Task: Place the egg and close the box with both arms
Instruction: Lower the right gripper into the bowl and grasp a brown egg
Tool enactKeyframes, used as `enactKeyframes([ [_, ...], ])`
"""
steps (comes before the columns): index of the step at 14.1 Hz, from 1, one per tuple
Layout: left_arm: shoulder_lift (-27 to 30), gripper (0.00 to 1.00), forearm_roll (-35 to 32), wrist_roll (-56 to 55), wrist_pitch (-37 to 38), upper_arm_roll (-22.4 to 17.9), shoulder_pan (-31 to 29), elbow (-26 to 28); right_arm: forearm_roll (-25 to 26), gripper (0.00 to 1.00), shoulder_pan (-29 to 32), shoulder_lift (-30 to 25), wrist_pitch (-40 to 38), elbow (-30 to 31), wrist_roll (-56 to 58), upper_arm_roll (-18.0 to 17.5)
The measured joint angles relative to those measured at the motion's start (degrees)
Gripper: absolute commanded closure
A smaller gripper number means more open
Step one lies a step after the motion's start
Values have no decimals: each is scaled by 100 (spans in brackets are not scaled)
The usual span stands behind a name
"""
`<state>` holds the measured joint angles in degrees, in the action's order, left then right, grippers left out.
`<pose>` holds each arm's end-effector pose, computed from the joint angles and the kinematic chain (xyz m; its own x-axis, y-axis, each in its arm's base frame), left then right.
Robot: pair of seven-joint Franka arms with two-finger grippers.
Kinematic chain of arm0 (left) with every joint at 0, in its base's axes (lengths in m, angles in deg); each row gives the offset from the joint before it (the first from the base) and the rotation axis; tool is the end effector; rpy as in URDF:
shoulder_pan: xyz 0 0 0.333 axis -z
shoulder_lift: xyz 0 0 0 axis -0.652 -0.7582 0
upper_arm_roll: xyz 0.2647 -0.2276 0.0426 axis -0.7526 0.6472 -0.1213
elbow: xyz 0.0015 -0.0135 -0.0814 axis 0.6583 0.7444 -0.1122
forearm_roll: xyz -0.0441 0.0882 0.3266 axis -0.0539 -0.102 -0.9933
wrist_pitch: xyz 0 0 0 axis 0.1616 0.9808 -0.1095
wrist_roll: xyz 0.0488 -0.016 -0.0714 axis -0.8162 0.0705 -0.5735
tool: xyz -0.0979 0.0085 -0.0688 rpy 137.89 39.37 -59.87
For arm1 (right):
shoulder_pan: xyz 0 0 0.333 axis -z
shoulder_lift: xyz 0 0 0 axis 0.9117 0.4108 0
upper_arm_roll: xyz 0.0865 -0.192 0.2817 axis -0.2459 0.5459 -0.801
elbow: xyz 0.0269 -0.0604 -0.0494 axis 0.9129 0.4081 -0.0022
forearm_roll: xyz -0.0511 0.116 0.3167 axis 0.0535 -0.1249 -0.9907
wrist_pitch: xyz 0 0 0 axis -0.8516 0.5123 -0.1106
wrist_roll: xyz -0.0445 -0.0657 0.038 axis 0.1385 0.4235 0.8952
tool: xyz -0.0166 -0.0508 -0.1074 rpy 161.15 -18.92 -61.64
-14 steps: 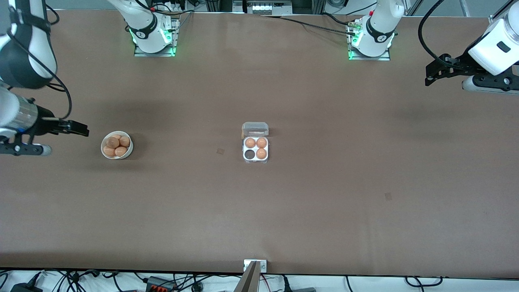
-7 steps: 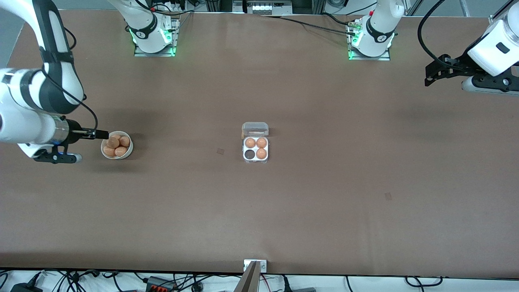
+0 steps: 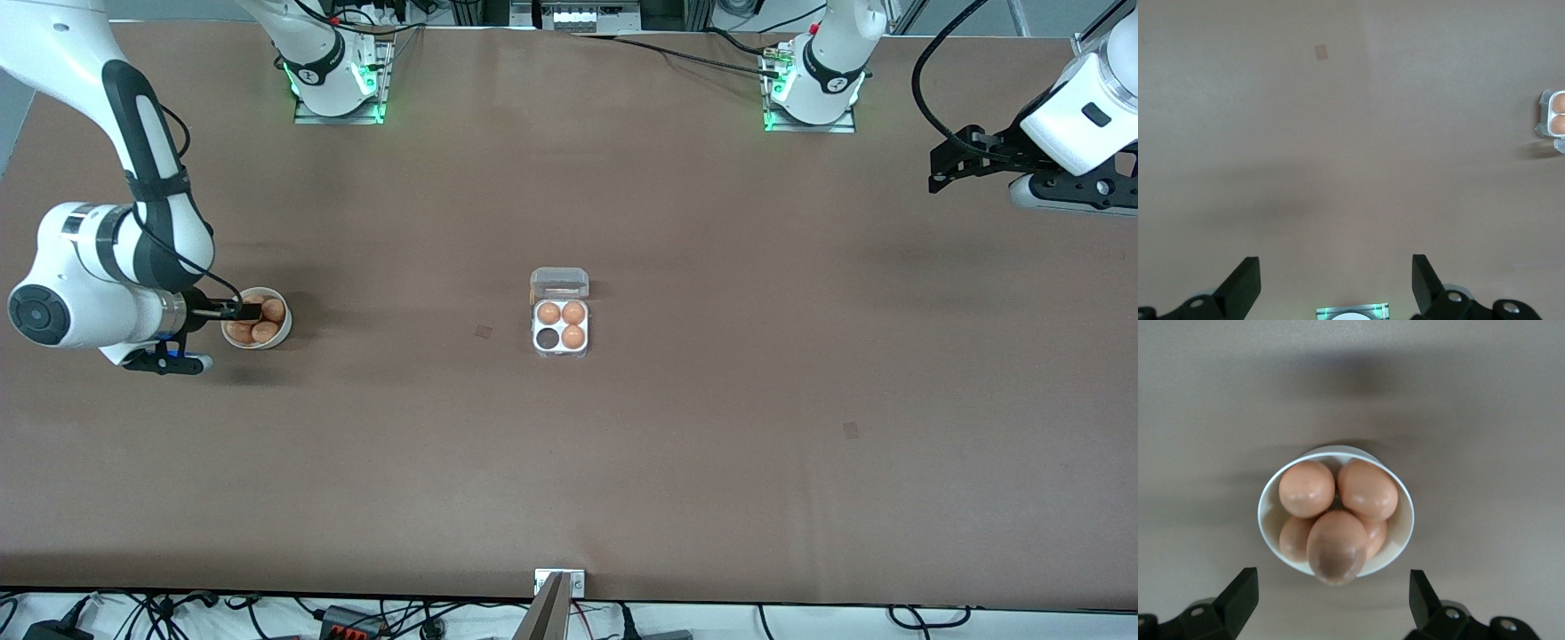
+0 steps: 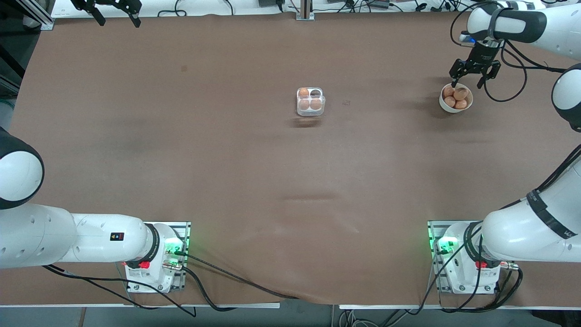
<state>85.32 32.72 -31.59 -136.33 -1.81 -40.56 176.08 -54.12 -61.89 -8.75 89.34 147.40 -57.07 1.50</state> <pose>0.4724 -0.0424 0.6465 0.9917 -0.0844 -0.0973 -0.0838 -0.9964 0.0105 0.5807 -0.0567 0.3078 0.9347 -0.0744 -0.3475 -0.0693 -0.9972 0.0270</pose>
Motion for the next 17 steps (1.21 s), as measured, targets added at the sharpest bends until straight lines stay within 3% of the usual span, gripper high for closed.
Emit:
enactKeyframes([
  [2, -2, 0, 0, 0, 0, 0, 0, 0, 0, 8, 21, 88, 54, 0, 0, 1],
  [9, -3, 0, 0, 0, 0, 0, 0, 0, 0, 48, 52, 139, 38, 2, 0, 0],
  [17, -3, 0, 0, 0, 0, 0, 0, 0, -1, 68, 51, 165, 38, -2, 2, -7],
])
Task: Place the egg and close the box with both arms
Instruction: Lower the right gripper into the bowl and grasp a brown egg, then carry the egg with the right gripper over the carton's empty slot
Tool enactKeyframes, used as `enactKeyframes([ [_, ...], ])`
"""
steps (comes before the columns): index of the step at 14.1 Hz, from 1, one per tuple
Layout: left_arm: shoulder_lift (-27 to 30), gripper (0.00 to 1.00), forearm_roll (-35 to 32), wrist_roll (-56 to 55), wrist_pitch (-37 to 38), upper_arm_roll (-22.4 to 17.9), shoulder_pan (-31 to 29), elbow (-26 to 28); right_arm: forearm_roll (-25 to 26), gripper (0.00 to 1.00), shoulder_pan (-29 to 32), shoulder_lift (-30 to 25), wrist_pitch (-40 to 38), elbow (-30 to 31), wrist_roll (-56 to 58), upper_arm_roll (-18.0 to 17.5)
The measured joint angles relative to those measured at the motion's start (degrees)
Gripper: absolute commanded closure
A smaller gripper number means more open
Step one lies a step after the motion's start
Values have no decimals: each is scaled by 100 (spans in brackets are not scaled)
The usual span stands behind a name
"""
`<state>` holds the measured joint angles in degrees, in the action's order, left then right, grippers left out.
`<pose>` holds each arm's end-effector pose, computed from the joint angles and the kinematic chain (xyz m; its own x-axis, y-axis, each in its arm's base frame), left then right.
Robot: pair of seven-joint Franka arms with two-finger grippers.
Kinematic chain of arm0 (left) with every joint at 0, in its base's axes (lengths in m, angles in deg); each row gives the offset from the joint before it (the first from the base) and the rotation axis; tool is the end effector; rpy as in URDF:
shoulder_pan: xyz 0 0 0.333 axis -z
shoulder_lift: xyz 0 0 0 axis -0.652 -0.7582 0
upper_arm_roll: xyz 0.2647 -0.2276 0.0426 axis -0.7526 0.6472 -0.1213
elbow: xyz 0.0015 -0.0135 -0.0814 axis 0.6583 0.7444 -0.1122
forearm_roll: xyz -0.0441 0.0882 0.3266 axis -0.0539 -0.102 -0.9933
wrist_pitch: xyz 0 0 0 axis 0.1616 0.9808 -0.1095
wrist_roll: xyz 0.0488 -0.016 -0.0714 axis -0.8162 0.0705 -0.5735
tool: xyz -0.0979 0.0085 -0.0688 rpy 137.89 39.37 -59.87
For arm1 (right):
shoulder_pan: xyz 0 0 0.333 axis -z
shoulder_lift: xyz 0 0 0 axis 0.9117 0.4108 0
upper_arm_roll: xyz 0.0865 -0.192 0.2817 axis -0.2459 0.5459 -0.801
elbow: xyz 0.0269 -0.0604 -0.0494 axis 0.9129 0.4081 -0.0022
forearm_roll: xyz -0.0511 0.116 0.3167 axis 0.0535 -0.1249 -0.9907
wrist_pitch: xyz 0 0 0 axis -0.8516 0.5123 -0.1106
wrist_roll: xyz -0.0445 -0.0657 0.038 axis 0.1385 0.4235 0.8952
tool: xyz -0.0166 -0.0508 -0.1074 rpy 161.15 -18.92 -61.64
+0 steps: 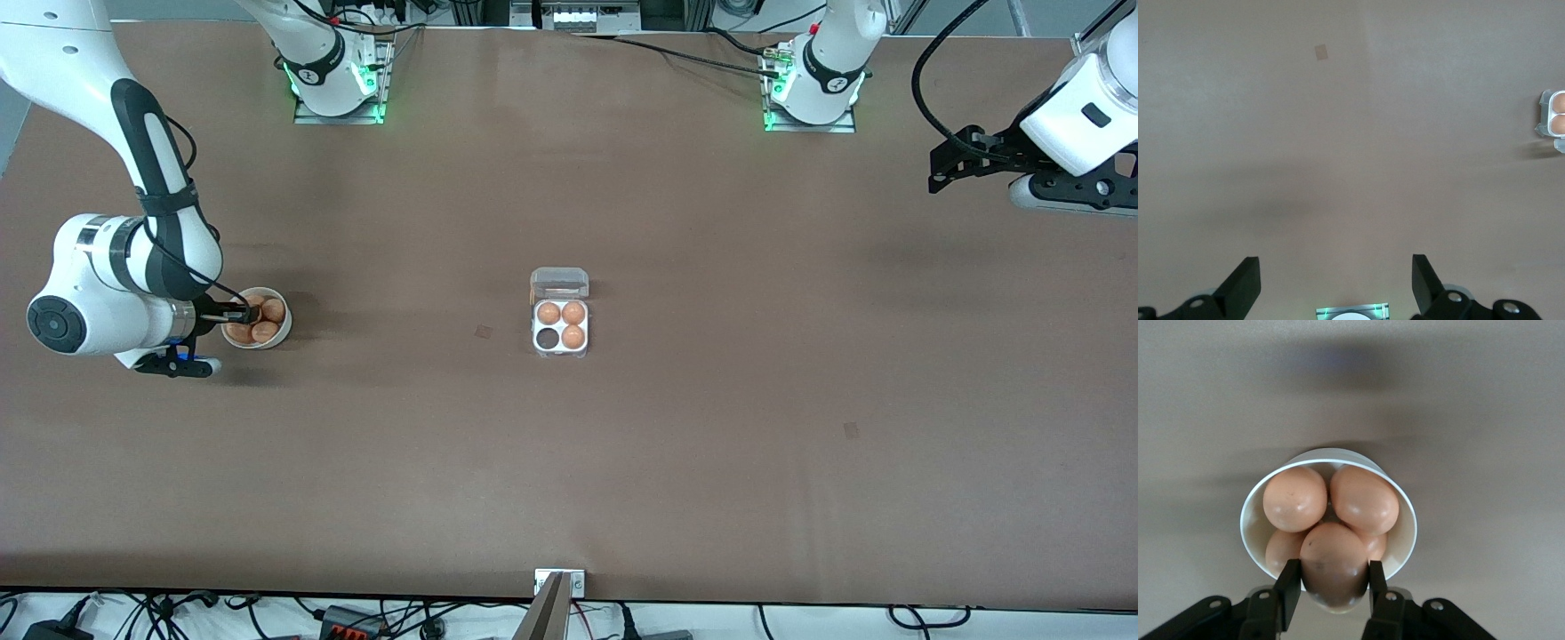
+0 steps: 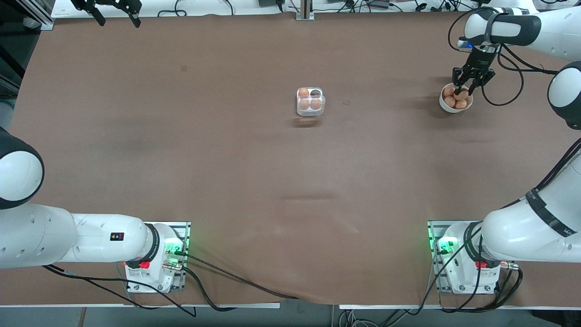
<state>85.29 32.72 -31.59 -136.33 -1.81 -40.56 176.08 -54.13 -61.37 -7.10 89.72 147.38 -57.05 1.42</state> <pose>0.4726 -0.0424 0.6463 0.9916 -0.0844 -0.0979 -0.0838 -0.9964 0.0105 0.5803 -0.0612 0.2914 0.9264 -0.0805 -0.3679 -0.0762 -0.9967 0.0262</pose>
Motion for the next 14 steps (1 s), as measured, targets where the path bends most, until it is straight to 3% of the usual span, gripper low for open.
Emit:
enactKeyframes([
  [7, 0, 0, 0, 0, 0, 0, 0, 0, 0, 76, -5, -16, -183, -128, 6, -41],
  [11, 0, 0, 0, 0, 0, 0, 0, 0, -2, 76, -67, -123, -1057, -1055, 316, -174],
  [14, -1, 0, 0, 0, 0, 0, 0, 0, -16, 78, -319, -191, -1229, -1628, 388, -525],
])
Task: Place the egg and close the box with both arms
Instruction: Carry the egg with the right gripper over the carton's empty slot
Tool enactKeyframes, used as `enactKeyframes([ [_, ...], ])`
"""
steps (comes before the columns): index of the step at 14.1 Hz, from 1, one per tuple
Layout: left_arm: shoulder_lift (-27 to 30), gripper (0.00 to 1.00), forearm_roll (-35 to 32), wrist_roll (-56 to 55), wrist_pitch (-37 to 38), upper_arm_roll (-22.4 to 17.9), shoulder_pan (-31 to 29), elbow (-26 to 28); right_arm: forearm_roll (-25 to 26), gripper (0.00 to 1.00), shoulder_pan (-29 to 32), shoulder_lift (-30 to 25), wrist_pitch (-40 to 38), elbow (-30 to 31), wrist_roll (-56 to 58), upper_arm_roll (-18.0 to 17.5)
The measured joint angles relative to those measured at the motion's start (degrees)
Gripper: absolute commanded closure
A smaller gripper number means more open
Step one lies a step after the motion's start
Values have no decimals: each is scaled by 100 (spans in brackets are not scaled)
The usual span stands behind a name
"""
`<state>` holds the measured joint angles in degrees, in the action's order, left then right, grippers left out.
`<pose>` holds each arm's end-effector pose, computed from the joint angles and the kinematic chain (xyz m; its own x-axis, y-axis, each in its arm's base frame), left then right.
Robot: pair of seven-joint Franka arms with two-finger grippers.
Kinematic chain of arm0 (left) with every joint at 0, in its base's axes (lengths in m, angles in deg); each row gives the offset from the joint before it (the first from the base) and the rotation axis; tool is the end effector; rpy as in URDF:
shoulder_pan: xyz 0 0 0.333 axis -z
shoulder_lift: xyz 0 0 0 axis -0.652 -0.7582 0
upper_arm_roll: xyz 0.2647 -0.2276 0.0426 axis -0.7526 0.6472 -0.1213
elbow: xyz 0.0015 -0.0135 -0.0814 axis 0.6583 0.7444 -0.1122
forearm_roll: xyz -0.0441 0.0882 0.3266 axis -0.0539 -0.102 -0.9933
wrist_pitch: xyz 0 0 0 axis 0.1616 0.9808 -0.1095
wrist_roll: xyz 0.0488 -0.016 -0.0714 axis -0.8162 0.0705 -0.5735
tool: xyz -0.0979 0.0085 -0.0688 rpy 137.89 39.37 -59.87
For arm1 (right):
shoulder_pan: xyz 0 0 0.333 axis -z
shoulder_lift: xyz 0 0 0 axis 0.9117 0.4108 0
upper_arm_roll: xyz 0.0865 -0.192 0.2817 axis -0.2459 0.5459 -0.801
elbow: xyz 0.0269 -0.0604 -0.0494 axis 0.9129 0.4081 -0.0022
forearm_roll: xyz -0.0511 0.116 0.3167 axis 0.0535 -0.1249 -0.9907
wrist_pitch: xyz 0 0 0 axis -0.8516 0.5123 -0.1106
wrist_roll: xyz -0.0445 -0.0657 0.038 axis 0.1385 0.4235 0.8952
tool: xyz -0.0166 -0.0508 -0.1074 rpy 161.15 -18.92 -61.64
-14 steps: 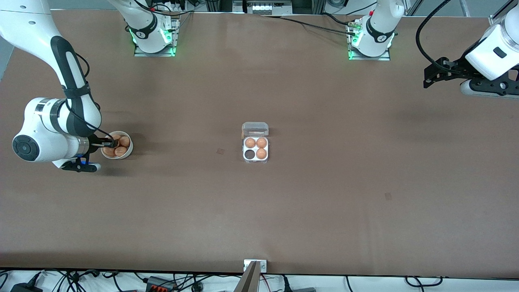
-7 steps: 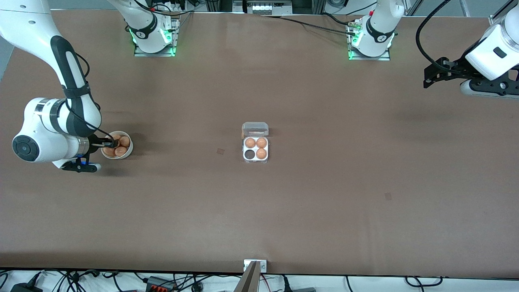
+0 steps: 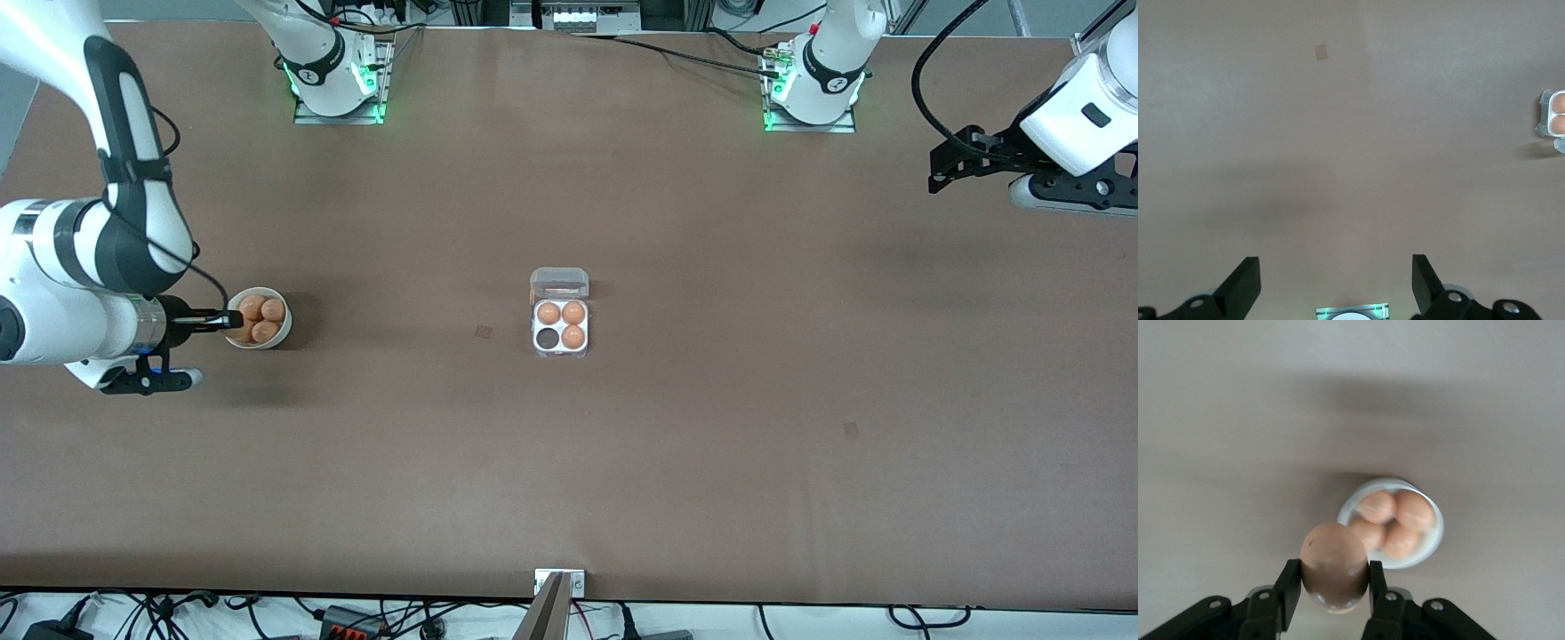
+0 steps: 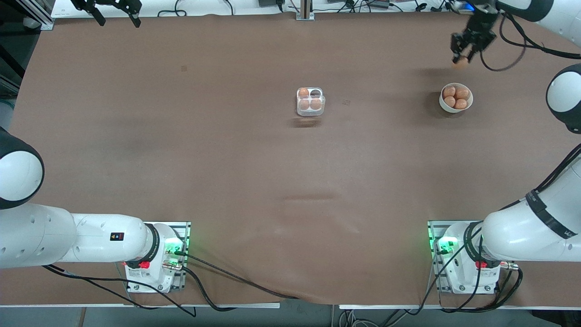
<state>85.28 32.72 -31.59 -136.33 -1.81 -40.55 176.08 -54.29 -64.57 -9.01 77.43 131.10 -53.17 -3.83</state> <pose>0.4726 -0.0425 0.6462 0.9916 -0.0846 -0.0980 -0.0839 -0.9964 0.0105 0.6246 0.0179 0.4061 0.9557 0.1231 -0.2673 0.1186 -0.9924 -0.0331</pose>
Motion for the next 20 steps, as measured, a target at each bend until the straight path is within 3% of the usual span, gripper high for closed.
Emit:
enactKeyframes([
  [3, -4, 0, 0, 0, 0, 0, 0, 0, -21, 79, -671, 73, 258, -283, -183, -291],
  [11, -22, 0, 0, 0, 0, 0, -1, 0, -488, 82, -1983, 1082, 1389, -1083, -481, -323],
  [20, -23, 0, 0, 0, 0, 0, -2, 0, -526, 82, -3052, 1541, 2222, -1155, -1939, -334],
])
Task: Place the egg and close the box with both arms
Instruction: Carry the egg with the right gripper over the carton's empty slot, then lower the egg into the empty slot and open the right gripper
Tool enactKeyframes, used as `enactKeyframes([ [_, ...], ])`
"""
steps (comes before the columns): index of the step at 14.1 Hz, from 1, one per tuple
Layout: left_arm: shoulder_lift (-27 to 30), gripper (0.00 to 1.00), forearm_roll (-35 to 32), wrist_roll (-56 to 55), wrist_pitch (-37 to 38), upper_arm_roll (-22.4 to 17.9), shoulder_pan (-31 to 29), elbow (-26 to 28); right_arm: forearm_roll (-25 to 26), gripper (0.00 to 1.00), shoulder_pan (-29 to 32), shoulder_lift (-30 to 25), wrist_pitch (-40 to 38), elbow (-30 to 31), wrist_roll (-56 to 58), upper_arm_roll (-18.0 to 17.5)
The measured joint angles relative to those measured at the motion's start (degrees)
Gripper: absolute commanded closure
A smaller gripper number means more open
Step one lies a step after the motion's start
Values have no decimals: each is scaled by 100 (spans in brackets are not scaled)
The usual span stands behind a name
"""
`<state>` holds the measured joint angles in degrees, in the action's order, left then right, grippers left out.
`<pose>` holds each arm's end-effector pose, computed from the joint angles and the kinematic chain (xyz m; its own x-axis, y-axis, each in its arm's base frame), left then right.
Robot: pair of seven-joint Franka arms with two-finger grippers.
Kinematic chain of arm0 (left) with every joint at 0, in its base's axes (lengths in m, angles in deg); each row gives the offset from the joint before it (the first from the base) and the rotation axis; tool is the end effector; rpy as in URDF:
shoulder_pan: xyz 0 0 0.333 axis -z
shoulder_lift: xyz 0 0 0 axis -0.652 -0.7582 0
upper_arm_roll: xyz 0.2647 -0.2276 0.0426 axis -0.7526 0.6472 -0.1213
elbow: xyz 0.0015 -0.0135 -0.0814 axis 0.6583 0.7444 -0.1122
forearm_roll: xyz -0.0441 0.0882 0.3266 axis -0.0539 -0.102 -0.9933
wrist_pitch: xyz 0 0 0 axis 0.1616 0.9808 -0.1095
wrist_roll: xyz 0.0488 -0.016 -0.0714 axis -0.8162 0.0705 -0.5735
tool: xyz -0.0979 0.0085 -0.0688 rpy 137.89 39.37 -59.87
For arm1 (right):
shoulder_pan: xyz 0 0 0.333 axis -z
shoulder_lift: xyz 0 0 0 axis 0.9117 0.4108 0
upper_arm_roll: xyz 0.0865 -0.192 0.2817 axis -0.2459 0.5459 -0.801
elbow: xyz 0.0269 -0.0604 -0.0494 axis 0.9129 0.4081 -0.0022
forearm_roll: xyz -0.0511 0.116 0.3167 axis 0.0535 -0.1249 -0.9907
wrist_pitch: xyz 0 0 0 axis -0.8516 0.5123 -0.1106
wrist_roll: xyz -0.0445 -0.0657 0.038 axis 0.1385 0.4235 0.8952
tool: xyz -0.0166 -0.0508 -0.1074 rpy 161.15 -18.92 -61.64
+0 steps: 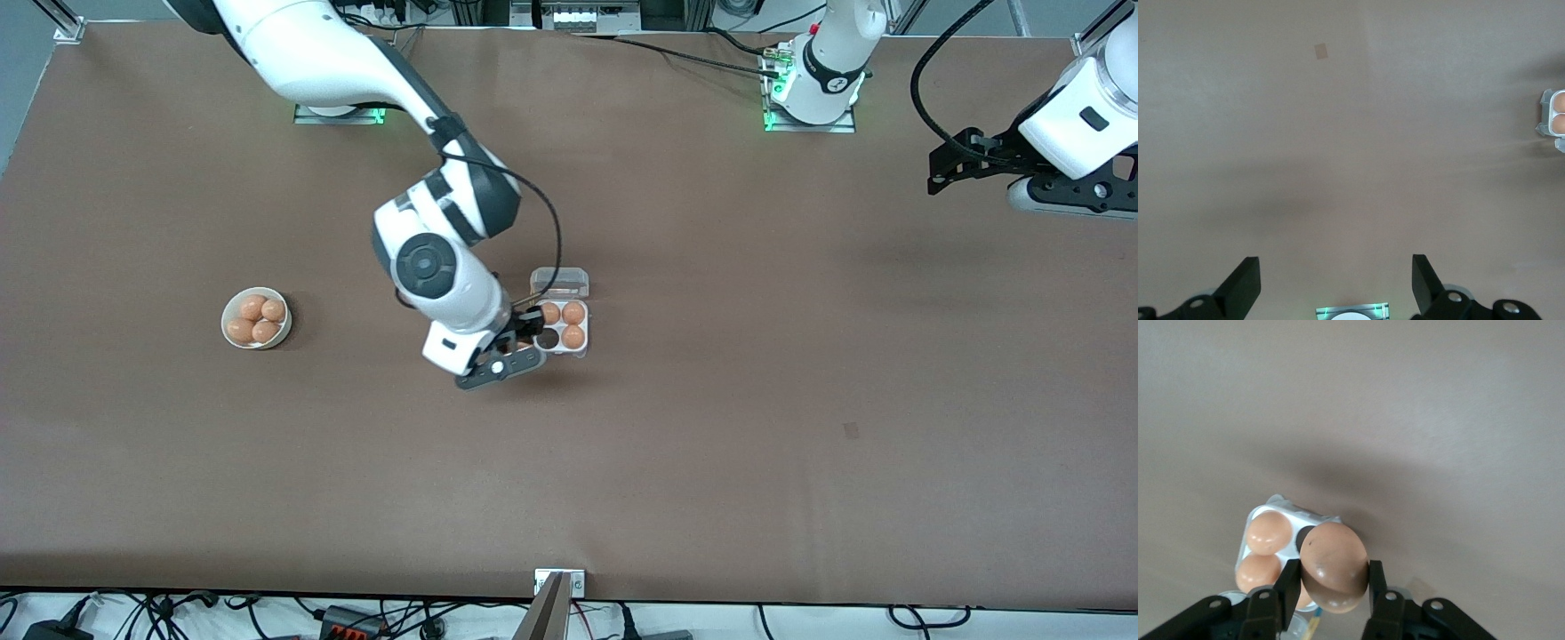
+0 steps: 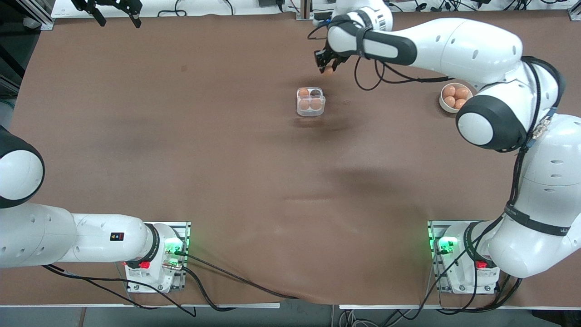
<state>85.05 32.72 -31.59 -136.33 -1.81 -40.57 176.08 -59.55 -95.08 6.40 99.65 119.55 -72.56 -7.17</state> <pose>0.4739 -0.0424 0.6443 0.9912 -0.0842 -0.1020 -0.0835 -0.9964 0.0109 0.5961 0.4131 0.3372 0.9546 0.2979 0.0069 0.2954 -0.9430 -0.1536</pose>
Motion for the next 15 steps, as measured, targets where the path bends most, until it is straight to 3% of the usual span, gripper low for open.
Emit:
enactKeyframes([
  [13, 0, 0, 0, 0, 0, 0, 0, 0, 0, 82, -358, 512, 124, -20, -637, 11],
  [14, 0, 0, 0, 0, 0, 0, 0, 0, 0, 81, -374, 525, 141, -21, -664, 11],
  [15, 0, 0, 0, 2, 0, 0, 0, 0, 0, 72, -380, 534, 160, -23, -673, 14],
])
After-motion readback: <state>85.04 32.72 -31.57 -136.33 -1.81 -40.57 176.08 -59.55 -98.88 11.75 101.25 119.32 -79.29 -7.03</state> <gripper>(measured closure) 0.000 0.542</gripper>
